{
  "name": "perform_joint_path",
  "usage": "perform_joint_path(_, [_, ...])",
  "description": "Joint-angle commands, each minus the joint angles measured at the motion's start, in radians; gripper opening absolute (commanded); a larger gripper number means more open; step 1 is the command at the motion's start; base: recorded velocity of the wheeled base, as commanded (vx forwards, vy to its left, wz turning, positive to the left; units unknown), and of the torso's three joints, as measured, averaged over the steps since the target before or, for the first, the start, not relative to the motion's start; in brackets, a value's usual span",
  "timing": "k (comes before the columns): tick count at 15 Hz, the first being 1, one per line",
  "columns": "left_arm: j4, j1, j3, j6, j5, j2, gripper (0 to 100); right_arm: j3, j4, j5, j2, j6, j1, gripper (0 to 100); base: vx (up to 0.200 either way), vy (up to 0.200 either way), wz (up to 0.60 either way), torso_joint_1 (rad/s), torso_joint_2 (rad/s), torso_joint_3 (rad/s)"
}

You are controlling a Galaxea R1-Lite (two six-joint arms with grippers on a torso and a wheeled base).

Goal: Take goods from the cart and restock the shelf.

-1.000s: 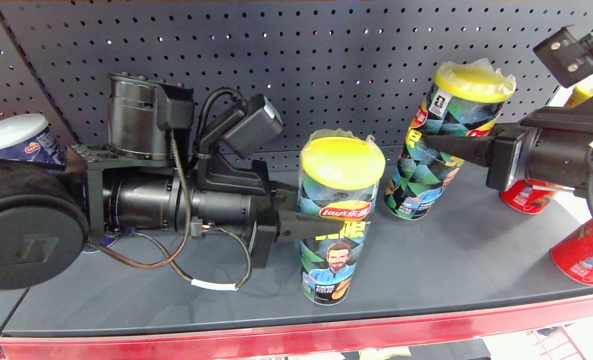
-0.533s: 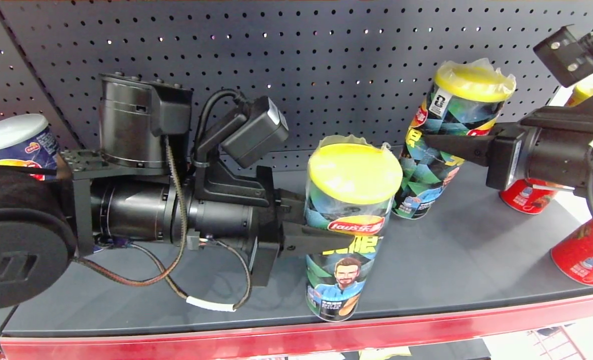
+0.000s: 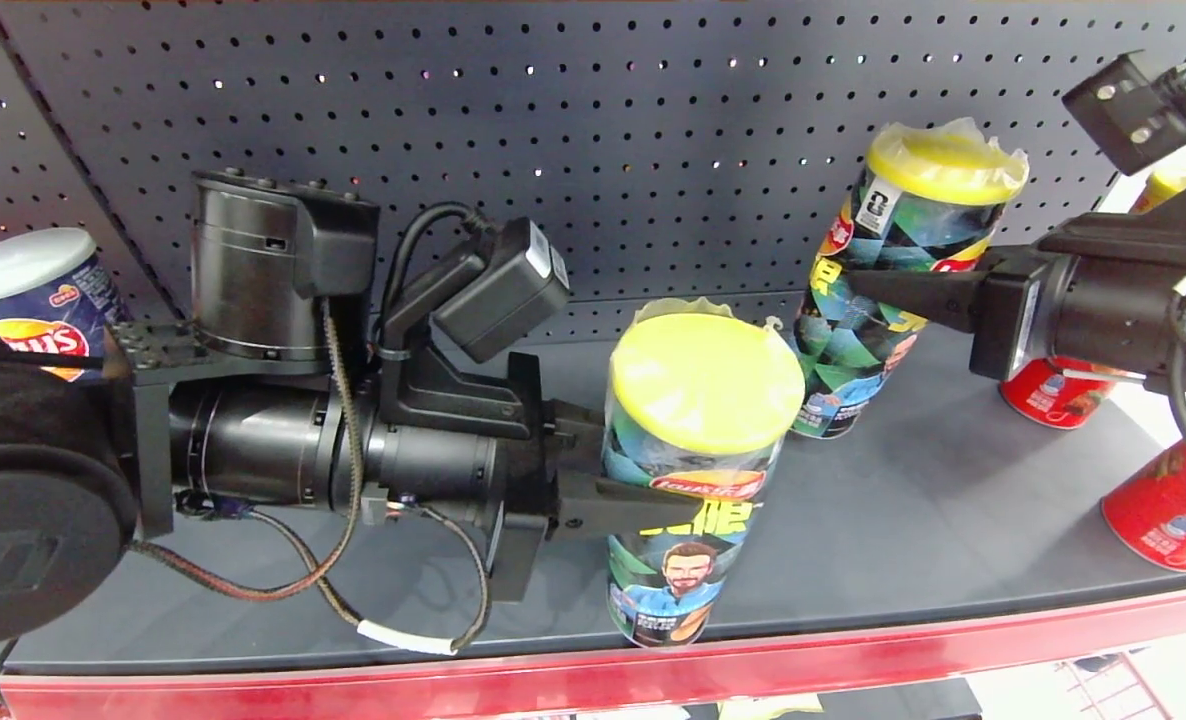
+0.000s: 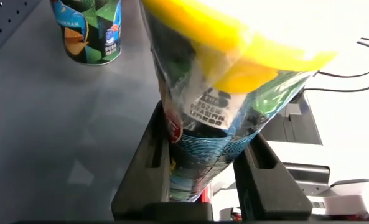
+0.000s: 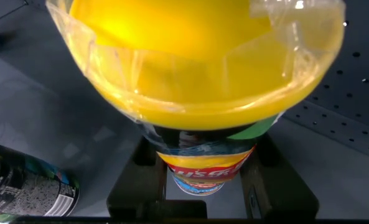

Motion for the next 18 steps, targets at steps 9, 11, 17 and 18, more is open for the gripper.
perform_joint_path(9, [-0.007,0.0,0.022,0.002,-0.003,-0.01,100,-0.089,-0.001,0.008,0.101,0.004,0.036,0,0.0,0.0,0.0,0.0,0.0,0.0])
perform_joint_path(11, [-0.007,0.0,0.032,0.002,-0.002,-0.012,100,-0.095,-0.001,0.024,0.116,0.007,0.054,0,0.0,0.0,0.0,0.0,0.0,0.0])
perform_joint_path(17, [-0.007,0.044,0.174,-0.001,0.018,-0.132,100,-0.17,-0.001,0.067,0.202,0.073,0.126,0,0.0,0.0,0.0,0.0,0.0,0.0])
perform_joint_path(18, [-0.007,0.07,0.209,-0.001,0.018,-0.161,100,-0.181,-0.001,0.071,0.217,0.073,0.128,0,0.0,0.0,0.0,0.0,0.0,0.0])
